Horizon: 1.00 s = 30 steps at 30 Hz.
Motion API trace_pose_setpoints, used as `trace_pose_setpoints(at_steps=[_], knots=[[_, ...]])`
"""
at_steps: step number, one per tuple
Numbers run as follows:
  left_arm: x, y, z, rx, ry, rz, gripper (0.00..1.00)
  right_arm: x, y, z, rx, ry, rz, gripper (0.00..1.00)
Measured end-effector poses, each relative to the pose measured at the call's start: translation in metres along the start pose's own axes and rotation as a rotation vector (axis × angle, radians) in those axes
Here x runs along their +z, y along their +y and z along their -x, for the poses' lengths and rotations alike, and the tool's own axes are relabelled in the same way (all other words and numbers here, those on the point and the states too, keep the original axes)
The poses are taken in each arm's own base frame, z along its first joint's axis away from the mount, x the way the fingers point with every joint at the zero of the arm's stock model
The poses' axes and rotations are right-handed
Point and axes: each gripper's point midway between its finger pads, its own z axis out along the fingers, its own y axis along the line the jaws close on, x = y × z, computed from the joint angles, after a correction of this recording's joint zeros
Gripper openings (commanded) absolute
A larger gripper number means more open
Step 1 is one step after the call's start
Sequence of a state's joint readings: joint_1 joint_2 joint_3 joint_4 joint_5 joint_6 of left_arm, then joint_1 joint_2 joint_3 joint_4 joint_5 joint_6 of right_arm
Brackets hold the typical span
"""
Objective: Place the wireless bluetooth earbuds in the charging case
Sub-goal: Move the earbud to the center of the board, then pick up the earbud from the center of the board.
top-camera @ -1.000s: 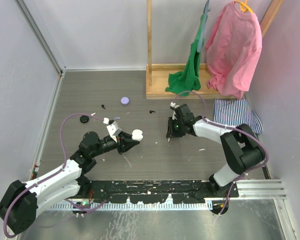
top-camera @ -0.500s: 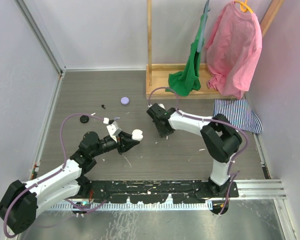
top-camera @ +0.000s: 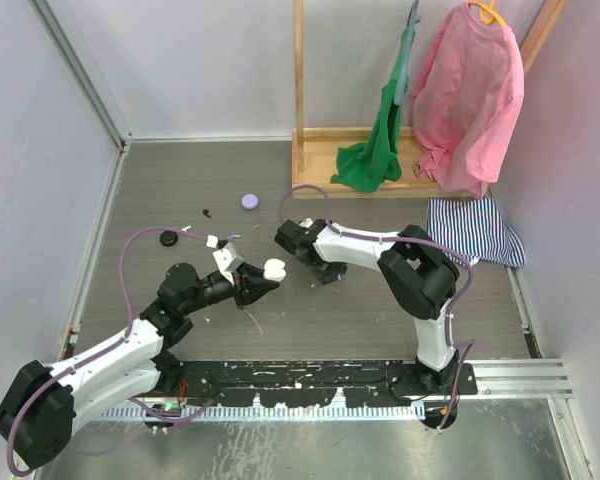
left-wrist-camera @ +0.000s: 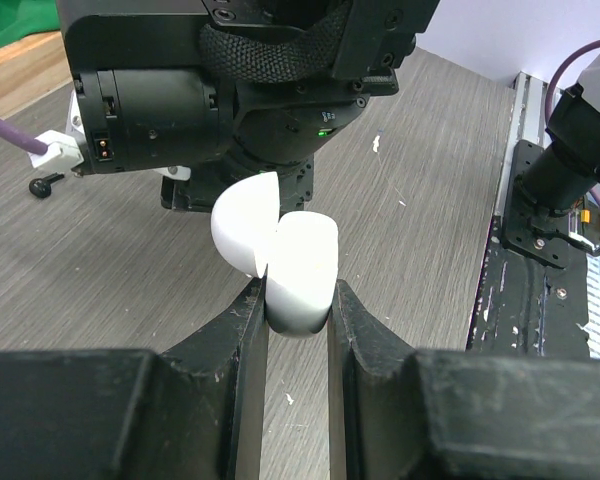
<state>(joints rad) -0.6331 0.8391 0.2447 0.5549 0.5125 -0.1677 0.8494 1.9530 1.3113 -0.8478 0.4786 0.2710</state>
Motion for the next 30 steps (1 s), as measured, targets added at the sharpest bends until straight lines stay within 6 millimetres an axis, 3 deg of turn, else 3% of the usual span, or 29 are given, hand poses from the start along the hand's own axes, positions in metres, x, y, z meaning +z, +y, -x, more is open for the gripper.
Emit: trace_pose_setpoints(at_steps=[8, 13, 23, 30], knots=[[-0.001, 0.0, 0.0, 0.0, 0.0, 0.0, 0.0, -0.009, 0.001, 0.003, 0.022, -0.041, 0.073, 0.36], [-0.001, -0.001, 0.001, 0.001, -0.002, -0.001, 0.0, -0.018, -0.005, 0.015, 0.1, -0.104, 0.157, 0.35], [-0.001, -0.001, 0.001, 0.0, 0.0, 0.0, 0.0, 0.004, 0.0, 0.01, 0.188, -0.08, 0.298, 0.33], [-0.001, -0.001, 0.001, 0.0, 0.0, 0.0, 0.0, 0.007, 0.003, 0.01, 0.218, -0.076, 0.362, 0.28]])
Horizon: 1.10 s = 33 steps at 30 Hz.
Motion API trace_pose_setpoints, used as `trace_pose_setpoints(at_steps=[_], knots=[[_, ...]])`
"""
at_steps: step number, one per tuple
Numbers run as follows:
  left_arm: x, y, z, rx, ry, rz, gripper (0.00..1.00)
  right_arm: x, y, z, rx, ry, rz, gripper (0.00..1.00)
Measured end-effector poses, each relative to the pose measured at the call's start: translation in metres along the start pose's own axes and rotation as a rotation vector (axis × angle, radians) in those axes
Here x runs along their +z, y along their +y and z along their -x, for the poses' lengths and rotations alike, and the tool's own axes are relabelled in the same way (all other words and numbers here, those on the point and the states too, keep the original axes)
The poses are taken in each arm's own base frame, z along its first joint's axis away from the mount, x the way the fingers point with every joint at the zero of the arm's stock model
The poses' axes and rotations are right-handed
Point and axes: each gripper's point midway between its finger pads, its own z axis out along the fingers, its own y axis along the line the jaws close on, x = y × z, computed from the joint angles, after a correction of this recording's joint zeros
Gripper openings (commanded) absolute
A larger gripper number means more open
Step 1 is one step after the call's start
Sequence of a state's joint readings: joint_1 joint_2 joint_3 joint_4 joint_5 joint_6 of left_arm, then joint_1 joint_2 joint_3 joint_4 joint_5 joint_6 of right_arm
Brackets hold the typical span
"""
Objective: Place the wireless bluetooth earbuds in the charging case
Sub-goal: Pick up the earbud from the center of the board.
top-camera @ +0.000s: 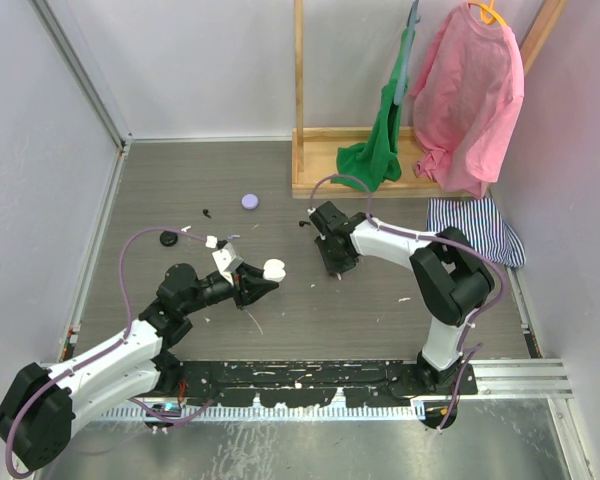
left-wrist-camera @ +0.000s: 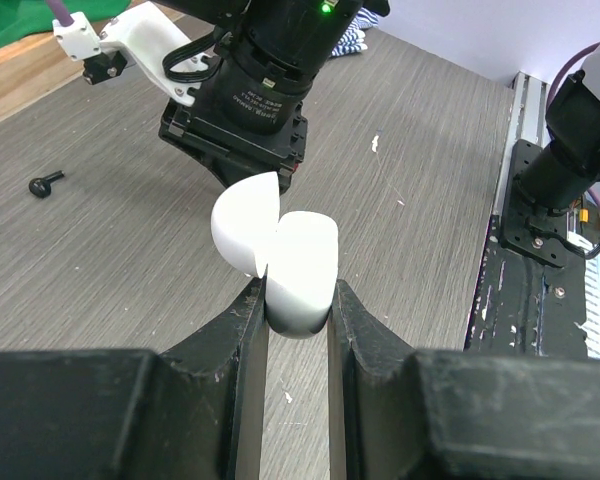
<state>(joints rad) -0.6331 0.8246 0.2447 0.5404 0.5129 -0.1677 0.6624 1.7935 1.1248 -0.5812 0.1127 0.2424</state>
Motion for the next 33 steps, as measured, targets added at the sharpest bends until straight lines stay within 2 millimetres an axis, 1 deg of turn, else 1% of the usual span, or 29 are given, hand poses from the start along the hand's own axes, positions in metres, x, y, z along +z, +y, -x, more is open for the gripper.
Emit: trace_pose_setpoints(at_steps=[6, 12, 16, 18, 23, 28, 33], knots=[[0.0, 0.0, -0.002, -0.003, 0.006, -0.002, 0.0, 0.0, 0.0, -0.001, 0.014, -0.011, 0.022, 0.21], [0.001, 0.0, -0.003, -0.004, 0.009, -0.007, 0.0, -0.002, 0.0, -0.003, 0.015, -0.029, 0.033, 0.2], [0.003, 0.001, -0.005, -0.007, 0.014, -0.005, 0.0, -0.011, 0.0, 0.001, 0.017, -0.058, 0.042, 0.18], [0.003, 0.002, -0.005, -0.005, 0.012, -0.004, 0.0, -0.021, 0.001, 0.009, 0.02, -0.101, 0.052, 0.18], [0.003, 0.005, -0.001, 0.011, -0.003, 0.017, 0.0, -0.054, 0.007, 0.033, 0.015, -0.24, 0.074, 0.16], [0.0, 0.009, 0.014, 0.051, -0.052, 0.051, 0.02, -0.088, 0.02, 0.054, -0.008, -0.38, 0.108, 0.15], [-0.001, 0.013, 0.024, 0.069, -0.086, 0.078, 0.0, -0.118, 0.031, 0.068, -0.042, -0.495, 0.139, 0.15]])
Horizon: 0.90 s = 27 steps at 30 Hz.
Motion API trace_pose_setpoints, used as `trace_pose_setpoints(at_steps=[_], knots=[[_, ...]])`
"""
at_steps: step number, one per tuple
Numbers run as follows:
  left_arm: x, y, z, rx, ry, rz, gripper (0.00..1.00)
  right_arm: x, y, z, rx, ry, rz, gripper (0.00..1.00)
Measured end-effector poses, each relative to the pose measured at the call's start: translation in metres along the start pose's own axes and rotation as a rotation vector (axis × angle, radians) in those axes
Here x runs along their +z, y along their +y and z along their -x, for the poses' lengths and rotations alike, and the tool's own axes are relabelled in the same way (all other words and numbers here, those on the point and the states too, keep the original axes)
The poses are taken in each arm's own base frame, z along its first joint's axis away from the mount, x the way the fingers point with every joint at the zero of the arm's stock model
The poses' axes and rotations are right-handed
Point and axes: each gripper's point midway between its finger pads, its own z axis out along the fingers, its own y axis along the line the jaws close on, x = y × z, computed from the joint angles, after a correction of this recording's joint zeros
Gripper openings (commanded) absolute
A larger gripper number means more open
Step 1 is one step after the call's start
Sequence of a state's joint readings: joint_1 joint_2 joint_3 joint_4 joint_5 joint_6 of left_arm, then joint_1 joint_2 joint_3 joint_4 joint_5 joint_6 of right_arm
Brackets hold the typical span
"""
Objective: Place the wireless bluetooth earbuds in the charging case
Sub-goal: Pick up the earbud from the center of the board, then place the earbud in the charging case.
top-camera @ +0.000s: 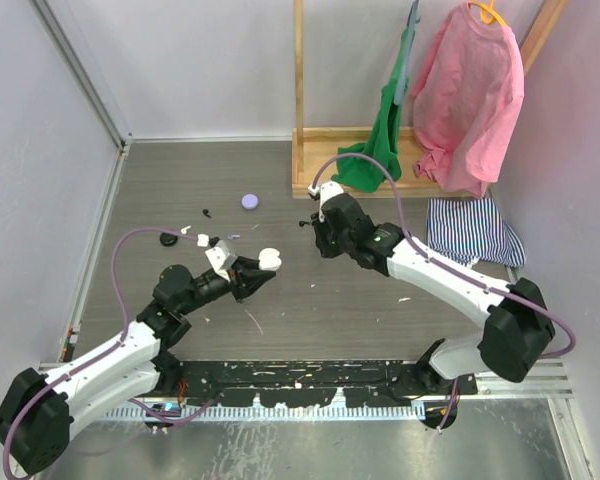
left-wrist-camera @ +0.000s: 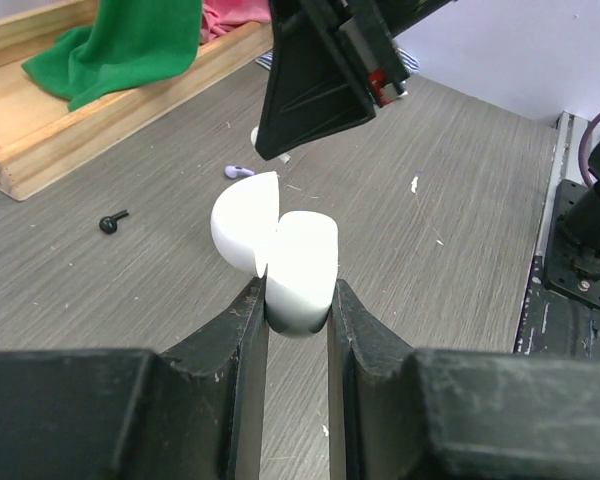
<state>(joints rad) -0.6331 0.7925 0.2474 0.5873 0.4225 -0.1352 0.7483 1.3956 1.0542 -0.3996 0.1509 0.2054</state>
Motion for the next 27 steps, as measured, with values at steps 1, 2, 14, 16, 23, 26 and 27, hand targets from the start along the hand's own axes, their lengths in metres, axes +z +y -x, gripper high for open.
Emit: trace_pose_setpoints(at_steps=[1, 2, 14, 16, 23, 26, 27], knots=[[0.0, 0.001, 0.001, 0.0, -0.001, 0.003, 0.0, -0.004, 0.003, 0.005, -0.009, -0.024, 0.007, 0.15], [0.001, 0.001, 0.003, 0.002, -0.005, 0.007, 0.0, -0.008, 0.006, 0.01, -0.017, -0.045, 0.015, 0.14], [0.006, 0.004, 0.019, 0.057, -0.062, 0.008, 0.0, -0.055, 0.044, 0.061, -0.118, -0.3, 0.139, 0.15], [0.006, 0.004, 0.022, 0.072, -0.073, 0.007, 0.0, -0.065, 0.05, 0.069, -0.135, -0.341, 0.162, 0.15], [0.008, 0.004, 0.034, 0.099, -0.112, 0.002, 0.0, -0.101, 0.072, 0.095, -0.166, -0.495, 0.263, 0.15], [0.008, 0.003, 0.038, 0.105, -0.127, 0.001, 0.0, -0.112, 0.086, 0.097, -0.183, -0.551, 0.32, 0.15], [0.008, 0.003, 0.039, 0.106, -0.129, 0.001, 0.0, -0.114, 0.09, 0.097, -0.188, -0.566, 0.339, 0.15]])
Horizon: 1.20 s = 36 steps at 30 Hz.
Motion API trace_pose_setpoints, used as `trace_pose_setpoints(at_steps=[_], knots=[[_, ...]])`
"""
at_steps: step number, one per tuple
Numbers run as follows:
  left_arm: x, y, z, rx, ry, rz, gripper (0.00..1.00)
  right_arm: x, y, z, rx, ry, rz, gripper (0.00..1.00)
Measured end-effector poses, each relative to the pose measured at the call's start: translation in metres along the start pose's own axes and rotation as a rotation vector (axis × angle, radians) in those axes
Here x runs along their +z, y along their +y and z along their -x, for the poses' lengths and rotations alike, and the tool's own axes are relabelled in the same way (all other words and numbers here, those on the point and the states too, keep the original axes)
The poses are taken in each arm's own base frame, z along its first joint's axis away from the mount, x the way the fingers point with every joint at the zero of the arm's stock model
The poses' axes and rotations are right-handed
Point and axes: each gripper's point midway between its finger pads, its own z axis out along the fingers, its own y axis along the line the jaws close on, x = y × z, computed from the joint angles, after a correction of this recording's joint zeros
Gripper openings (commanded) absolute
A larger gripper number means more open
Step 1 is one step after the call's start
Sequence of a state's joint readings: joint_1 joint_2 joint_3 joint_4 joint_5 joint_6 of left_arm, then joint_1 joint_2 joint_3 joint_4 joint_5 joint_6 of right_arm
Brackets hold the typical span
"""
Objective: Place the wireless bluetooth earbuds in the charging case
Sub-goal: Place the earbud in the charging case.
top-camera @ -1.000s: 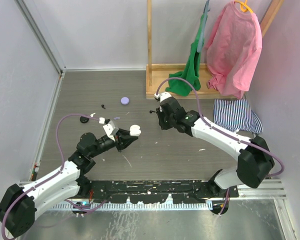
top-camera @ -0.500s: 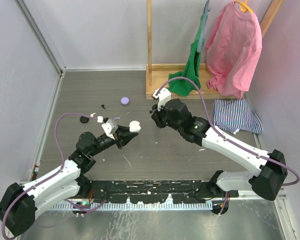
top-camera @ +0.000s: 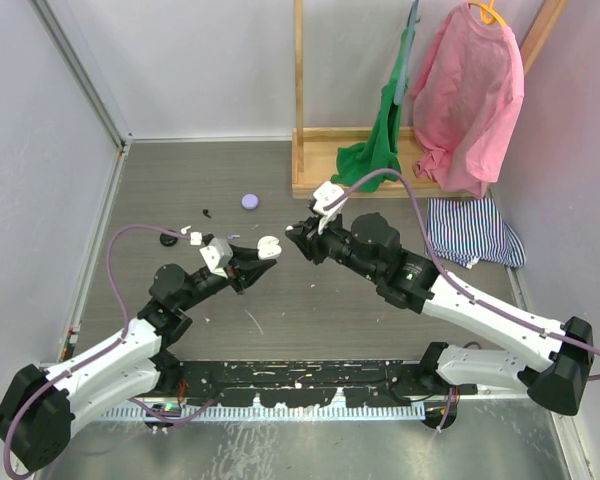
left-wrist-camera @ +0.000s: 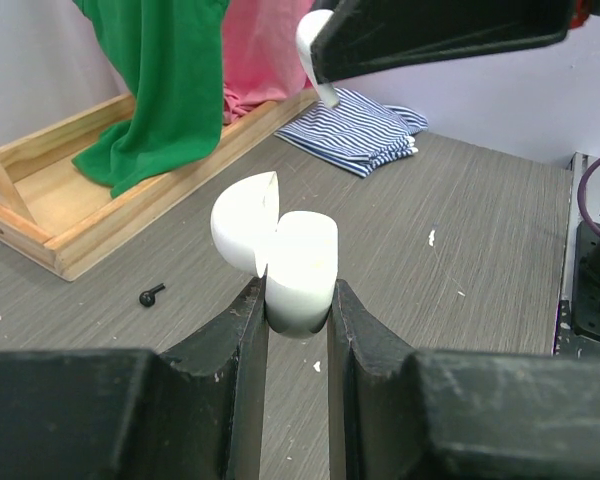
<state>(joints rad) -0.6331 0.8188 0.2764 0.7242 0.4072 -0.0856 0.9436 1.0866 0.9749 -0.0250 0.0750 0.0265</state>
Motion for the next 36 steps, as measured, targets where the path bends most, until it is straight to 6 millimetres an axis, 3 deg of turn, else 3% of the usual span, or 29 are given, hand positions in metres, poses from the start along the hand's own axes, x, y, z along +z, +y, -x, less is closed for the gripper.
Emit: trace_pose_setpoints(at_steps=[14, 36], knots=[[-0.001, -0.001, 0.009, -0.004, -0.027, 0.002, 0.0, 0.004, 0.046, 0.005, -0.004, -0.152, 0.157, 0.15], [-0.004, -0.004, 0.021, -0.011, -0.065, -0.002, 0.0, 0.018, 0.063, 0.001, 0.019, -0.213, 0.212, 0.15]])
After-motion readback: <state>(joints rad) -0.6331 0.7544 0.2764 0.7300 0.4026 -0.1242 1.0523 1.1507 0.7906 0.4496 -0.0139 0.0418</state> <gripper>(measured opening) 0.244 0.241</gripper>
